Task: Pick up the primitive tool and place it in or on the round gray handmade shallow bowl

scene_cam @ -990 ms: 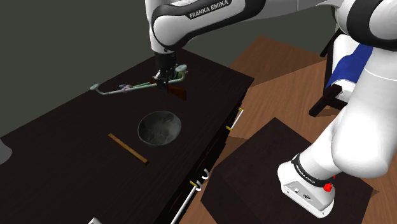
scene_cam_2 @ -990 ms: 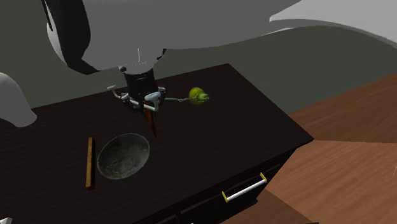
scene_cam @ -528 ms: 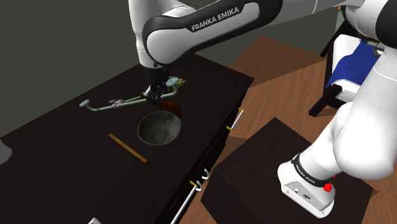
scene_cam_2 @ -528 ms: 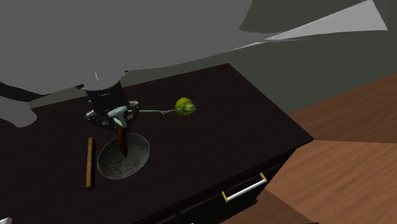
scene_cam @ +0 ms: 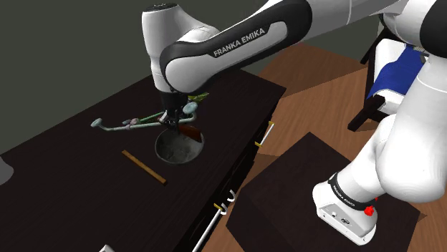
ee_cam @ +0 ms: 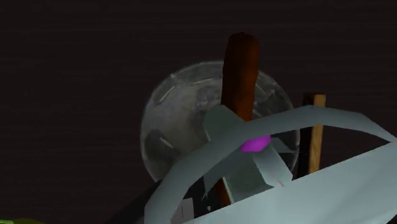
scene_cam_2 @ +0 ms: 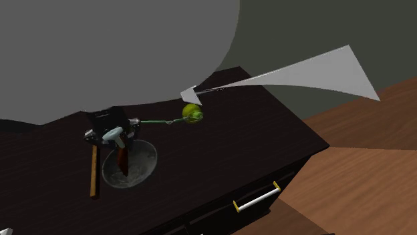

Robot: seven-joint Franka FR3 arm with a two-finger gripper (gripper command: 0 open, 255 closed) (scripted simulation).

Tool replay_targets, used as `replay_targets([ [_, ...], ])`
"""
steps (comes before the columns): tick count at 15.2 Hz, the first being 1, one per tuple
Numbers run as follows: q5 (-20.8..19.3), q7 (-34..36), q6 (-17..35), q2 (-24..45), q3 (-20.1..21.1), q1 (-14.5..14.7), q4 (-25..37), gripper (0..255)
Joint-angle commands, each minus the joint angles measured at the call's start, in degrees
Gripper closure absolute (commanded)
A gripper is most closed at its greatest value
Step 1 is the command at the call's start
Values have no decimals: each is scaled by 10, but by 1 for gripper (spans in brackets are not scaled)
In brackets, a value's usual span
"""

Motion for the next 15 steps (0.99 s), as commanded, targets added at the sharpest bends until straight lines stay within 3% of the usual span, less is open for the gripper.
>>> replay_targets([
  [1, -2, 1, 15, 6, -1, 1, -9, 255],
  [7, -10, 5, 54, 30, -4, 3, -25, 255],
  [15, -11, 5, 57, 31, -4, 3, -26, 255],
])
